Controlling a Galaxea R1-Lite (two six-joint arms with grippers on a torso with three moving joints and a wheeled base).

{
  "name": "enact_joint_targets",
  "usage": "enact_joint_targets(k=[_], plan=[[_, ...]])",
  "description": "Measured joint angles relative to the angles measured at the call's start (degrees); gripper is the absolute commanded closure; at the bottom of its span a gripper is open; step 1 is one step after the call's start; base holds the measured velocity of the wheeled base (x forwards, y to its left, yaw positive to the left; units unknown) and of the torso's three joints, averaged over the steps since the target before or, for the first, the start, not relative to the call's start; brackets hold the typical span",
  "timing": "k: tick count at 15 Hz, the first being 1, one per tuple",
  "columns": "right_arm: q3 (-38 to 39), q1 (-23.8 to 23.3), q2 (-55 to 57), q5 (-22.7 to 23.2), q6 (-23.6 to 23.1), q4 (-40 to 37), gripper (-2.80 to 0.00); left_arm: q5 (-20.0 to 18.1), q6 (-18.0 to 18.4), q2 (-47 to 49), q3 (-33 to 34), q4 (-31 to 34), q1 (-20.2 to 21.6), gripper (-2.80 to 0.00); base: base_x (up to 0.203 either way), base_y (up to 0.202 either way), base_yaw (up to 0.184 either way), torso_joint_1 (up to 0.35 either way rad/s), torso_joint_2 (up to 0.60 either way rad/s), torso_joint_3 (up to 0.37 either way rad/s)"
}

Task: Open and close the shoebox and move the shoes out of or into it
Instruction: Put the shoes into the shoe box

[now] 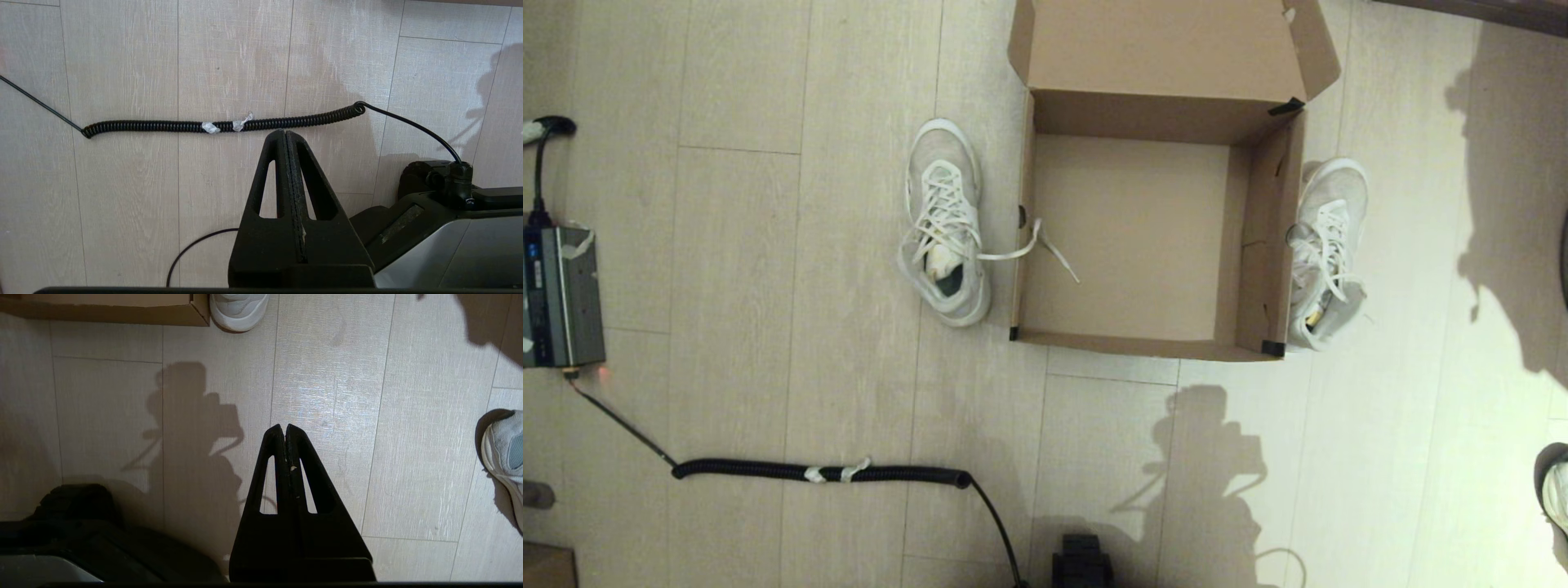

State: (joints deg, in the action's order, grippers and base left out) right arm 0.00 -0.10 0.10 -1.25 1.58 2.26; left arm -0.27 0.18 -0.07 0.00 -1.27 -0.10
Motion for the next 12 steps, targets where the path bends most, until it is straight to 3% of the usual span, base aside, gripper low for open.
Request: enact_joint_targets(k=[6,9,12], plan=[[-1.2,0.1,1.7,0.8,0.1,-2.3,0.00,-0.2,0.6,0.2,-0.7,0.8,0.0,0.00,0.000,0.000,0.000,0.000,0.00,0.000],[-11.5,0.1,10.4,1.4,5.9,-2.4,0.00,-1.7,0.0,6.3,-8.6,1.0,0.0,0.00,0.000,0.000,0.000,0.000,0.00,0.000],[-22.0,0.1,26.7,2.8,12.0,-1.6,0.00,-4.3,-1.9,21.9,-20.8,1.0,-0.2,0.00,0.000,0.000,0.000,0.000,0.00,0.000]])
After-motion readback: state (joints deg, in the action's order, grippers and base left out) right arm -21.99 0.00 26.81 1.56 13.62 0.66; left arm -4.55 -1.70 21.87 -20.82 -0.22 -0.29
